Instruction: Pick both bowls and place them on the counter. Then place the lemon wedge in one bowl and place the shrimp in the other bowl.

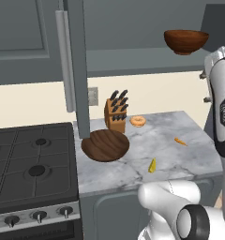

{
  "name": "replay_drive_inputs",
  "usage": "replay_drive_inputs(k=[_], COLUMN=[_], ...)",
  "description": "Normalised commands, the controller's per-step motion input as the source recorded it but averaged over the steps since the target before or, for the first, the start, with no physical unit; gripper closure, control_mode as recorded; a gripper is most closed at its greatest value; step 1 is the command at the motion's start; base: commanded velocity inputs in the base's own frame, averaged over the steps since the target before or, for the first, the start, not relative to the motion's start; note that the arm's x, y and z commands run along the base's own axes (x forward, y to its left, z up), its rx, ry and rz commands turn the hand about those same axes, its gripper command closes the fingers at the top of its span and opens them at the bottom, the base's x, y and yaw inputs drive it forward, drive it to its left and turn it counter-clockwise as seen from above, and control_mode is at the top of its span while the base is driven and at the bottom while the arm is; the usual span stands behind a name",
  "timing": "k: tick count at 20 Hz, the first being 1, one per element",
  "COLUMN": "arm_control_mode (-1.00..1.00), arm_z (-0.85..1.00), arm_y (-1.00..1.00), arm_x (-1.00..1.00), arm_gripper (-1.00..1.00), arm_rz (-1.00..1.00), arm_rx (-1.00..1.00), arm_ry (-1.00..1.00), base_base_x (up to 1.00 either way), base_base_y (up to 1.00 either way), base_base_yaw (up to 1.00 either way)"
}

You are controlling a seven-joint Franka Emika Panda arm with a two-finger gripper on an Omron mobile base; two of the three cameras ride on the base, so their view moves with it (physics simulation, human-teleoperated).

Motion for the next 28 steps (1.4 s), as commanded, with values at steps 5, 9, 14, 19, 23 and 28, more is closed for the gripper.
replay_drive_inputs(k=[5, 9, 14, 19, 23, 28], arm_control_mode=[-1.0, -1.0, -1.0, -1.0, -1.0, -1.0], arm_z=[0.29, 0.23, 0.27, 0.2, 0.22, 0.26], arm_y=[-0.17, -0.12, -0.17, -0.16, -0.24, -0.3], arm_x=[0.06, 0.31, 0.37, 0.47, 0.46, 0.38], arm_gripper=[-1.0, -1.0, -1.0, -1.0, -1.0, -1.0], arm_rz=[0.0, -0.05, -0.04, -0.01, 0.0, 0.0], arm_rx=[0.0, -0.01, 0.0, 0.0, 0.0, 0.0], arm_ry=[-0.38, -0.22, -0.03, 0.0, 0.0, -0.04], base_base_x=[0.0, 0.0, 0.0, 0.0, 0.0, 0.0], base_base_y=[0.0, 0.0, 0.0, 0.0, 0.0, 0.0], base_base_yaw=[0.0, 0.0, 0.0, 0.0, 0.0, 0.0])
